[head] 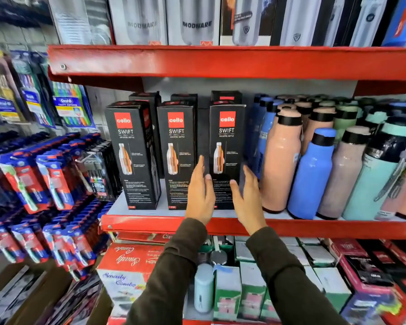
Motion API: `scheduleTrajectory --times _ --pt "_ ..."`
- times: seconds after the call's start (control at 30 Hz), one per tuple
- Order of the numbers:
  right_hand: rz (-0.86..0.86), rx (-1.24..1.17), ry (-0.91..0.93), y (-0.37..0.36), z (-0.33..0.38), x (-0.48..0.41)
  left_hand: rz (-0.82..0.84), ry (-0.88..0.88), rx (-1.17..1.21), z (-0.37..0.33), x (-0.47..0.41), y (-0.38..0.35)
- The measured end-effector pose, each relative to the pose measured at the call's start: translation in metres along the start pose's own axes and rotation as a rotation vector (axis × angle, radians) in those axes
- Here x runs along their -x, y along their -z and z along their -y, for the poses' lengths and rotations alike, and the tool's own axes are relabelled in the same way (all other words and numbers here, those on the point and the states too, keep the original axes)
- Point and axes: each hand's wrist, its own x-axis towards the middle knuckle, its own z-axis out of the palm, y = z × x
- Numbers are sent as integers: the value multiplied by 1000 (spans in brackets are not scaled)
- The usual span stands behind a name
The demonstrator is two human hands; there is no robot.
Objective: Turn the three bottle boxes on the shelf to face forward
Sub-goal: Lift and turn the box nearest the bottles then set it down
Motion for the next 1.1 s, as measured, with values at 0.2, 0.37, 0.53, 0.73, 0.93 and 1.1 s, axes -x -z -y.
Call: scheduleTrajectory --times 0.2,0.37,0.53,0.73,0.93,1.1 --pt "41 -114 -74 -7 -10 -1 24 200 -72 18 -1 -14" --pt "5 -156 -91 -9 -21 -7 -25 208 -96 29 -5 -16" --pt "-14 -190 -126 -7 -26 -11 -24 258 -34 31 -9 -14" --pt "-43 -222 -111 -1 -32 -11 -30 256 95 24 -8 -11" --pt "60 -241 -74 14 -22 -9 -85 208 180 9 -4 -11" --pt "31 -215 -65 15 -16 -11 -122 297 370 -1 4 -16"
